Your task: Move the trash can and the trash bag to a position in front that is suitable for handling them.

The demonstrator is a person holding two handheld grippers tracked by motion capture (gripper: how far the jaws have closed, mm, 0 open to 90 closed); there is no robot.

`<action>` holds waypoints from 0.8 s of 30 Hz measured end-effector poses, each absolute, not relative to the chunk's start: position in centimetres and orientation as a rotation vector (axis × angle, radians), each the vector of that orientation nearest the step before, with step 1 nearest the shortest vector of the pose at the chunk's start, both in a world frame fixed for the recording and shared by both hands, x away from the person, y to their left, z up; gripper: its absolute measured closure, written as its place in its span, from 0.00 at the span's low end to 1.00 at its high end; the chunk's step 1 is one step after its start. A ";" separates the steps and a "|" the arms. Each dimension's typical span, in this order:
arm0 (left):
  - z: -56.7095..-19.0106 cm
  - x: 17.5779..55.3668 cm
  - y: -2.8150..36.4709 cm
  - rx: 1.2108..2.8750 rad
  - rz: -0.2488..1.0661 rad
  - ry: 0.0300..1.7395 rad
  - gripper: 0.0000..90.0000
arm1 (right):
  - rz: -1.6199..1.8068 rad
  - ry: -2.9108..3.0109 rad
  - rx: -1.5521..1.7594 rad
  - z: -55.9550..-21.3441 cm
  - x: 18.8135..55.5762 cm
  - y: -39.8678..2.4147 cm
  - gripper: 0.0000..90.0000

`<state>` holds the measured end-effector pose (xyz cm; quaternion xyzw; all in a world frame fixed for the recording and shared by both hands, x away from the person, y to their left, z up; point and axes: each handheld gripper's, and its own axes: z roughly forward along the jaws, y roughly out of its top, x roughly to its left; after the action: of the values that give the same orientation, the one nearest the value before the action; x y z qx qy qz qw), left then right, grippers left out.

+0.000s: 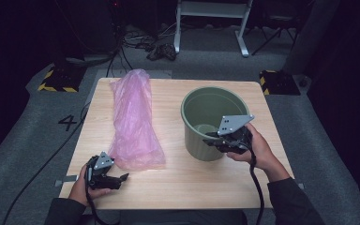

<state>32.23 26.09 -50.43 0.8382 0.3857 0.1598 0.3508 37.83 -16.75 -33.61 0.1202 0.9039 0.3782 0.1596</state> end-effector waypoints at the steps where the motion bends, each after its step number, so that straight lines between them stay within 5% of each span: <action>1: -50.4 32.2 26.1 2.169 0.412 1.000 0.17 | 1.087 2.577 0.349 -33.7 37.8 -16.8 0.84; 5: -50.4 32.2 26.1 2.169 0.412 1.000 0.17 | 1.097 2.564 0.349 -33.8 37.7 -16.8 0.82; 13: -50.4 32.2 26.1 2.169 0.412 1.000 0.17 | 1.183 2.447 0.447 -33.7 37.3 -18.2 0.40; 24: -50.4 32.2 26.1 2.170 0.413 1.000 0.17 | 1.245 2.248 0.589 -33.0 35.7 -22.4 0.28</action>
<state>32.23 26.09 -50.43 0.8380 0.3861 0.1595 0.3510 35.70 -22.36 -33.05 0.2162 0.8256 0.4572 0.2501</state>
